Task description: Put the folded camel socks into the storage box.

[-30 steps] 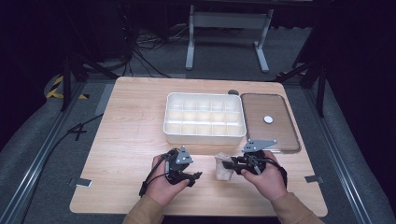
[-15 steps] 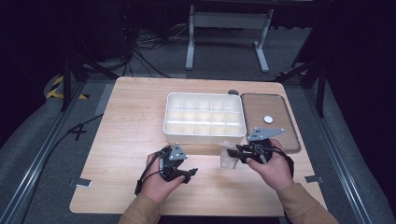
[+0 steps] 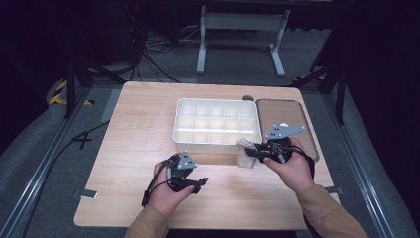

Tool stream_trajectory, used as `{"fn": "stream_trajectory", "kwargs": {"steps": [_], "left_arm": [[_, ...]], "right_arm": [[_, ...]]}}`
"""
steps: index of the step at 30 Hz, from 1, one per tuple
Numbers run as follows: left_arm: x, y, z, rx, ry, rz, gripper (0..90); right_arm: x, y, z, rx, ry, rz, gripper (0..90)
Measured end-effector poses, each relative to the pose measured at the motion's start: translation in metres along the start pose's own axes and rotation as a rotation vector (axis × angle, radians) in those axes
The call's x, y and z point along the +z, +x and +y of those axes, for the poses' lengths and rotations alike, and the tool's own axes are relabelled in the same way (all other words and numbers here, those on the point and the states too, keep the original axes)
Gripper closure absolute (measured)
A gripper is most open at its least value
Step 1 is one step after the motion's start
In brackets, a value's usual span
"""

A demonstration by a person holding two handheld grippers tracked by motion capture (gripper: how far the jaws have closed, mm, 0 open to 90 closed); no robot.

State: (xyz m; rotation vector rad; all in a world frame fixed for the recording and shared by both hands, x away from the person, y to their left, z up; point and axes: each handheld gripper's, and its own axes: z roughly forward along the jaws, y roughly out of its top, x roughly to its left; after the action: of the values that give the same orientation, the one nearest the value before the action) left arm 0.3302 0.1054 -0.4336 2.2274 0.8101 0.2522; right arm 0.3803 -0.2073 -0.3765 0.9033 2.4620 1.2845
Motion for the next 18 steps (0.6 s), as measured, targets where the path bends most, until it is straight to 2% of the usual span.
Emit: {"fn": "stream_trajectory", "kwargs": {"steps": [8, 11, 18], "left_arm": [[-0.003, 0.002, -0.002, -0.01, 0.004, 0.011, 34.4], [-0.008, 0.005, -0.003, -0.014, -0.003, 0.024, 34.5], [-0.014, 0.008, -0.006, -0.029, -0.008, 0.037, 34.5]], "right_arm": [[-0.002, -0.016, 0.009, 0.007, -0.014, -0.034, 73.4], [0.001, -0.024, 0.012, 0.018, -0.021, -0.055, 73.1], [0.008, -0.04, 0.018, 0.01, -0.025, -0.098, 73.0]]}}
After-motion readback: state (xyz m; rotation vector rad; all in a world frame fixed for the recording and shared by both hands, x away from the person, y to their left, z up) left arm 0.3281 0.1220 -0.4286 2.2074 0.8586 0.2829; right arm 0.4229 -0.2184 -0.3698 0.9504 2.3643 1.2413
